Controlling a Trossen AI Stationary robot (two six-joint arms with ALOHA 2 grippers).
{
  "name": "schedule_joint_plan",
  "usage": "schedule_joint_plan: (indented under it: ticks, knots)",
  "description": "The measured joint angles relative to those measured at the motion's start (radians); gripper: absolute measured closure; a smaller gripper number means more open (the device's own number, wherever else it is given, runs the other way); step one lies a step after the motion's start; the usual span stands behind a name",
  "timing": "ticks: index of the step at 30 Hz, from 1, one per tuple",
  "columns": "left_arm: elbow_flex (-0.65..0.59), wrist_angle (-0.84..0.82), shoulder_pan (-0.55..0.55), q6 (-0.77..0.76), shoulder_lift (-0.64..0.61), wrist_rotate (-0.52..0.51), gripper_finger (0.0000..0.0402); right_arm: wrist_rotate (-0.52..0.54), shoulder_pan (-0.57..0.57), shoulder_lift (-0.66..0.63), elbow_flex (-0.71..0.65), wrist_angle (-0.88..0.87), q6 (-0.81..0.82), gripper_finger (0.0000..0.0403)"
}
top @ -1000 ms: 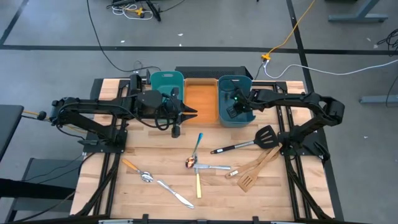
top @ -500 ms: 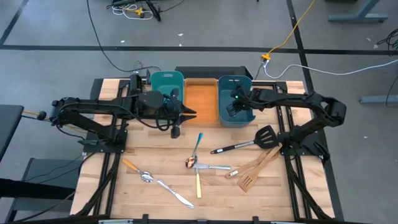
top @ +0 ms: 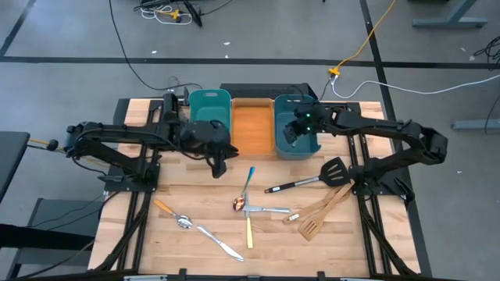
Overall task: Pick & Place Kitchen Items
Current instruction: Put the blue and purple and green spoon into the dark blue bin
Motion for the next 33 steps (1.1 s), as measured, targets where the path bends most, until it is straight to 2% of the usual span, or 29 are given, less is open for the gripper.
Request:
schedule_joint_plan:
  ticks: [7,11,23,33]
  knots:
    - [0.0,-0.155,-0.001,-0.166,0.087,0.0,0.033,-0.103,0.029,-0.03,0.0,0.117,-0.047,0.0316]
    - [0.0,-0.16,-0.013,-0.217,0.16,0.0,0.033,-0.139,0.041,-0.03,0.0,0.173,-0.054,0.0316]
    - [0.0,-0.16,-0.087,-0.344,0.392,0.072,0.033,-0.142,0.052,-0.03,0.0,0.182,-0.108,0.0316]
    - [0.0,-0.1,-0.161,-0.459,0.494,0.086,0.033,-0.142,0.053,-0.029,0.0,0.181,-0.15,0.0316]
